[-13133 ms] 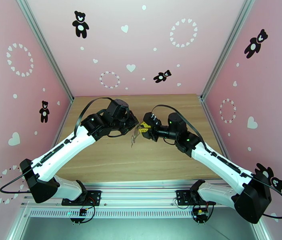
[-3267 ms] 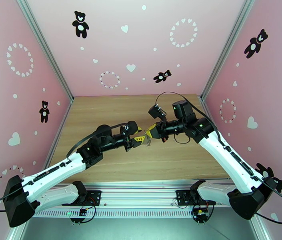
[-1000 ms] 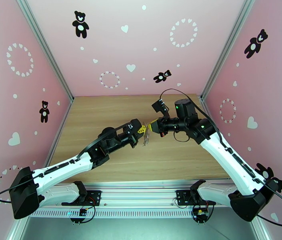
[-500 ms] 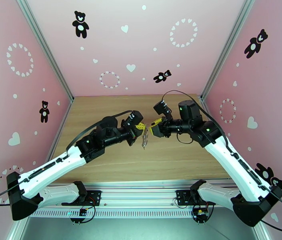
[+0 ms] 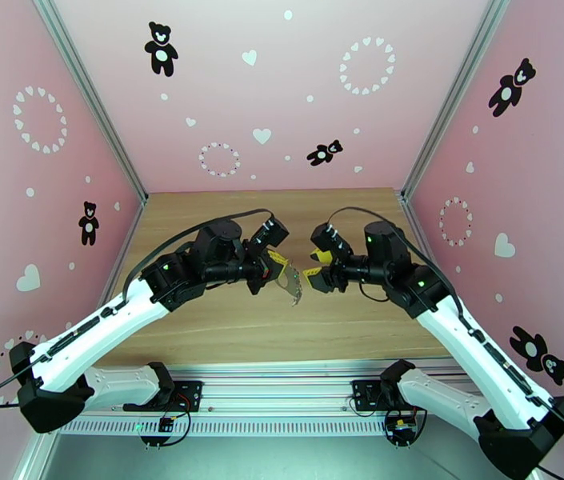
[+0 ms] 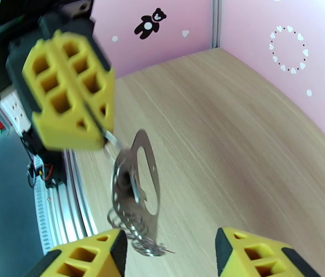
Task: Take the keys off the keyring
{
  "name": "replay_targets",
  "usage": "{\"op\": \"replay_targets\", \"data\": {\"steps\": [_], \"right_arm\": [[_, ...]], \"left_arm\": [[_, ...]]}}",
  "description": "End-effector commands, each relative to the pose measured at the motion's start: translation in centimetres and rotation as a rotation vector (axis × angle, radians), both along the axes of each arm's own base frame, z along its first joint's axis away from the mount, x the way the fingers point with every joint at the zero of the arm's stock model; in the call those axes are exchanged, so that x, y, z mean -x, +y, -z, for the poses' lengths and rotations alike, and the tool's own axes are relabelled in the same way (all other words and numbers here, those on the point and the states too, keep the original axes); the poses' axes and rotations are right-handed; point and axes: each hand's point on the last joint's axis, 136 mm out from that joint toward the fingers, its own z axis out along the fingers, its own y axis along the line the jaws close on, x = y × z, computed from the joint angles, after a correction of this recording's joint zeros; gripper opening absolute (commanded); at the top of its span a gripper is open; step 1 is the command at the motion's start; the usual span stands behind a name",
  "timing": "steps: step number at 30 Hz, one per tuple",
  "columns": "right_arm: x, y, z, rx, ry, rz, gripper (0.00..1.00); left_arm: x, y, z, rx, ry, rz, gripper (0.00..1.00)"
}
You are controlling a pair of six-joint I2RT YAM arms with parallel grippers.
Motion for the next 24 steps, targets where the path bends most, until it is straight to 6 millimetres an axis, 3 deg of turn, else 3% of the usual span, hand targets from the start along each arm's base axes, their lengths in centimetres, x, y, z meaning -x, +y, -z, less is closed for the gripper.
{"op": "replay_targets", "data": {"steps": [1, 11, 17, 24], "right_arm": [[-0.4, 0.4, -1.3, -0.022, -0.188, -0.039, 0.57], [-2.0, 1.9, -0.2, 0.015, -0.334, -0.023, 0.58], [-0.2, 3.2, 0.9, 0.014, -0.337, -0.109, 0.57], [0.4, 3.1, 1.8, 0.026, -0.322, -0.102, 0.58]], "left_arm": [[1.0, -0.3, -1.7, 0.047, 0.030, 0.061, 0.00], [1.4, -0.6, -2.1, 0.028, 0.073, 0.095, 0.00], [1.2, -0.7, -2.1, 0.024, 0.085, 0.090, 0.00], [0.6, -0.8, -2.5, 0.031, 0.087, 0.062, 0.00]]}}
